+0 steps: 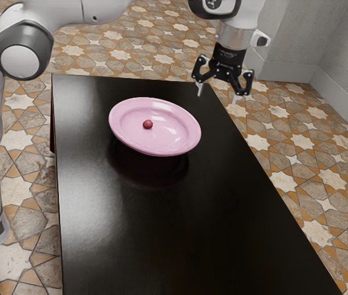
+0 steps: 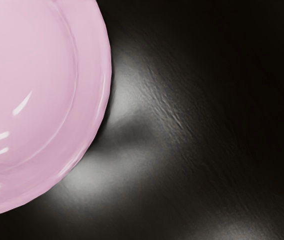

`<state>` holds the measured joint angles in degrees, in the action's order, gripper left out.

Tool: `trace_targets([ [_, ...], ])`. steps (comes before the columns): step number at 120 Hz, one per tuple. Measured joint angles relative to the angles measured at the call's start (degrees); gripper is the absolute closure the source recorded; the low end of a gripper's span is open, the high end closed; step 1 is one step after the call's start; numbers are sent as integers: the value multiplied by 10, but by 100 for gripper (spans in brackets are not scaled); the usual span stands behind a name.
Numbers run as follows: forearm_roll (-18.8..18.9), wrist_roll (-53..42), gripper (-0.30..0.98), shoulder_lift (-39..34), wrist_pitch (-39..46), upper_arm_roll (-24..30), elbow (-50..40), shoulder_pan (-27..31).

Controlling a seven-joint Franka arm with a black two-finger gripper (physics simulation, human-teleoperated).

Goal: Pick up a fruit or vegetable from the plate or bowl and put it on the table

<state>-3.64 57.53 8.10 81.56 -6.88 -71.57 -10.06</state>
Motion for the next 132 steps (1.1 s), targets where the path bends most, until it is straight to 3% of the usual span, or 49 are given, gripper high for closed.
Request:
trace_targets([
  [27, -3, -3, 0, 1, -1, -9, -6, -4],
  [48, -9, -32, 0, -5, -7, -49, -25, 7],
  [63, 12, -63, 0, -228, 30, -61, -341, -5],
  [73, 55, -82, 0, -287, 58, -109, -418, -2],
  [93, 106, -137, 1, -231, 124, -167, -431, -16],
  [106, 99, -169, 1, -190, 165, -189, -431, -28],
  [132, 72, -219, 1, -175, 210, -218, -443, -25],
])
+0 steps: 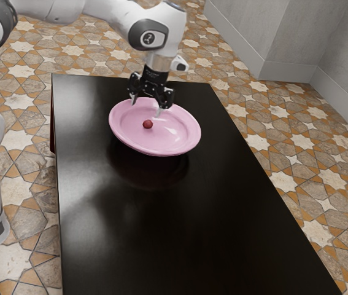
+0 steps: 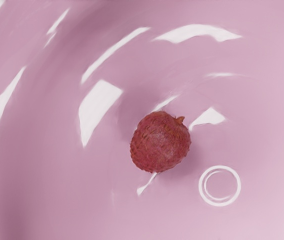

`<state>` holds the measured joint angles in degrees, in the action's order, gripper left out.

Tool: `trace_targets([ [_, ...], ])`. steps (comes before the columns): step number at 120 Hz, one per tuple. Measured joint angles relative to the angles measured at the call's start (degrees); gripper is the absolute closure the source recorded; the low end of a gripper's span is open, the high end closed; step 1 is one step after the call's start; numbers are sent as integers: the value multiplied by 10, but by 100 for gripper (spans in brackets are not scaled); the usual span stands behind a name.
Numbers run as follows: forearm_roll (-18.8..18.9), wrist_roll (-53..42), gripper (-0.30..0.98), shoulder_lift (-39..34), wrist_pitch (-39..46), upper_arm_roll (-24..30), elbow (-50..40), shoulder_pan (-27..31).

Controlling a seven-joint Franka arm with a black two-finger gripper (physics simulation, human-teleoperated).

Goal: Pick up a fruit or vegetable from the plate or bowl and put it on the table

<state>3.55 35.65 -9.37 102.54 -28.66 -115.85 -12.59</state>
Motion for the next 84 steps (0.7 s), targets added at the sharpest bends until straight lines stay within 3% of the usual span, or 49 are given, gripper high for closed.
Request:
trace_targets([
  [40, -29, -55, 1, -1, 17, -48, -21, 3],
  [84, -42, -95, 1, 37, 27, -49, -16, -6],
])
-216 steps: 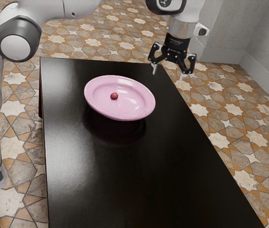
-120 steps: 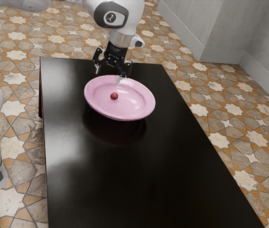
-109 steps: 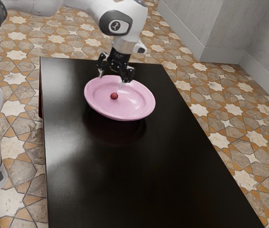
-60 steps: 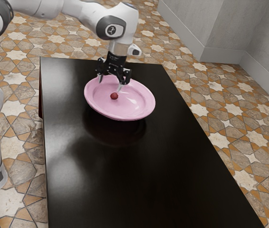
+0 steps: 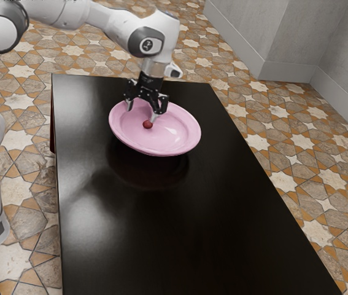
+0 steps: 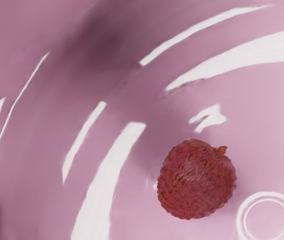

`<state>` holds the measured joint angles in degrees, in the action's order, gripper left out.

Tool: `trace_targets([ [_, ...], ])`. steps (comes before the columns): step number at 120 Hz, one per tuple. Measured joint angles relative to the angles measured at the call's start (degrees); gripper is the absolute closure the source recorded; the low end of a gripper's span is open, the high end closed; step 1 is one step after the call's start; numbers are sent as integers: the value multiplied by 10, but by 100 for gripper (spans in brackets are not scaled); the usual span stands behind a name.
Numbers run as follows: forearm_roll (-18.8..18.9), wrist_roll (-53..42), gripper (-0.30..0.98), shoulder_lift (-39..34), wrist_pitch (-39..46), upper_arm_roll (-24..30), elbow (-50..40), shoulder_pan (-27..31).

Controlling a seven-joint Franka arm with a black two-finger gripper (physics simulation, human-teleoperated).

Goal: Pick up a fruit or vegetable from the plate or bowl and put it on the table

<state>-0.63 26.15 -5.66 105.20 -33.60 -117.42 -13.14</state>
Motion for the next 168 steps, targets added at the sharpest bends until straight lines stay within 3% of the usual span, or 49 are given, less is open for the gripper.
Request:
trace_targets([
  [61, -15, -27, 2, 26, 23, -1, 1, 2],
  [94, -13, -34, 17, 34, 31, 1, 2, -5],
  [168, -19, -41, 27, 47, 51, 1, 6, -10],
])
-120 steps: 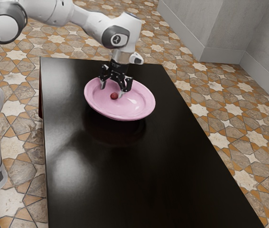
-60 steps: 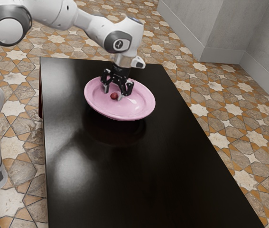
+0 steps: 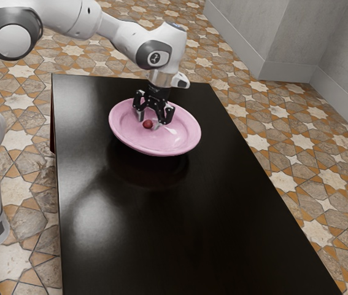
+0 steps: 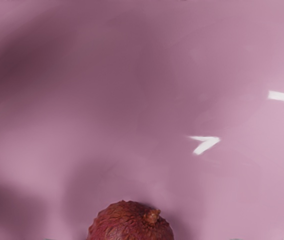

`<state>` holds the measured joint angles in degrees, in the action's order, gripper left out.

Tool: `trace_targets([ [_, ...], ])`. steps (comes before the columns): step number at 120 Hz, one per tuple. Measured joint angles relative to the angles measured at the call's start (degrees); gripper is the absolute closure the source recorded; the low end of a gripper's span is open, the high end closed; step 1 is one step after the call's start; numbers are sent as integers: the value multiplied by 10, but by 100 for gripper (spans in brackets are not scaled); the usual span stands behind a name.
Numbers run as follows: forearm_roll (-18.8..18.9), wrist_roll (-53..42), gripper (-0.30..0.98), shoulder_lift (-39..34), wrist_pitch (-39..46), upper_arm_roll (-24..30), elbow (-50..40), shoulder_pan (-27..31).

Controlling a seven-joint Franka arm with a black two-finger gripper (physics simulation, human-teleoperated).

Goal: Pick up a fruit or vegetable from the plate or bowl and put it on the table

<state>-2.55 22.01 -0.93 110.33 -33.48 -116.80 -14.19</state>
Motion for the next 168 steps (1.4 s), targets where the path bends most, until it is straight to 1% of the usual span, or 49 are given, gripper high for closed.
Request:
trace_targets([
  [21, 0, -1, 31, 0, 1, 0, -1, 5],
  [41, 0, -1, 43, 1, 1, 0, -2, 11],
  [53, 0, 0, 47, 4, 1, 1, -2, 14],
  [99, -6, 7, 51, 7, 1, 4, 1, 22],
  [118, -5, 12, 52, 9, 1, 8, 36, 26],
  [123, -5, 13, 52, 13, 1, 20, 50, 39],
  [132, -7, 16, 52, 34, 1, 60, 90, 78],
  [135, -8, 18, 52, 42, 1, 73, 104, 82],
  [140, -10, 21, 52, 56, 1, 101, 129, 67],
  [151, -14, 28, 52, 85, 1, 161, 180, -48],
  [155, -15, 31, 52, 94, 1, 178, 193, -76],
  [160, -17, 36, 53, 101, 0, 189, 202, -89],
  [168, -22, 42, 52, 104, 0, 195, 208, -85],
])
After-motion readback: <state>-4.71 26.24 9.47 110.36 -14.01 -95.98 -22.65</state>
